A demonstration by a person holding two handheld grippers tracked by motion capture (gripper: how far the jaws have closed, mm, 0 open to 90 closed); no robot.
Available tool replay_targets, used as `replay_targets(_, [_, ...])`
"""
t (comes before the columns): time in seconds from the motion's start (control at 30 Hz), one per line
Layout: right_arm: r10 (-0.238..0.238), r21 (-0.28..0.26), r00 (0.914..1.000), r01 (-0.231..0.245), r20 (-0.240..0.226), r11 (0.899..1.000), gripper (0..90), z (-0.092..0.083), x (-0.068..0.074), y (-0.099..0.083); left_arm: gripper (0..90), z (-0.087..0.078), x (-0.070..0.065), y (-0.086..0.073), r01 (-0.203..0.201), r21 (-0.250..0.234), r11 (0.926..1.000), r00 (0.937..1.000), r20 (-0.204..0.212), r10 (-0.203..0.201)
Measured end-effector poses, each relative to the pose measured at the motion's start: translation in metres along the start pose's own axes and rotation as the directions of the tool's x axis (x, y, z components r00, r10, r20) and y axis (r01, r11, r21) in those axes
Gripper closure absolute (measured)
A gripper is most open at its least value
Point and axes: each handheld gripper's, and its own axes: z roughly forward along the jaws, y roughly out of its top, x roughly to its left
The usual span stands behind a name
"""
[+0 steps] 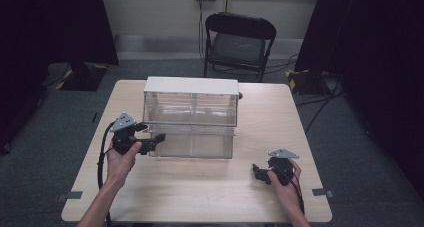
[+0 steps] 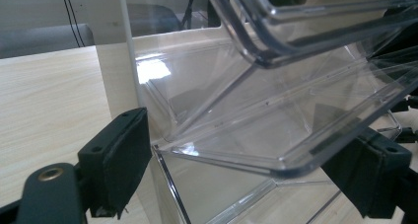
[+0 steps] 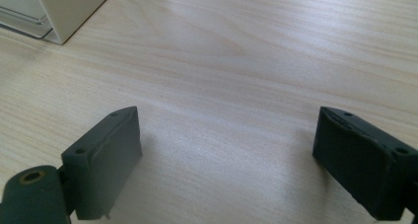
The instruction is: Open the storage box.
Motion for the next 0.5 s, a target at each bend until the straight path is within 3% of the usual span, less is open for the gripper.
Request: replay_targets(0.5, [0.0, 0.0, 1.0, 0.0, 0.0, 1.0, 10.4, 0.0, 0.0, 0.0, 12.2, 0.002, -0.0016, 0.0045, 0.0, -0.006, 1.0, 0.9999, -0.012, 0.0])
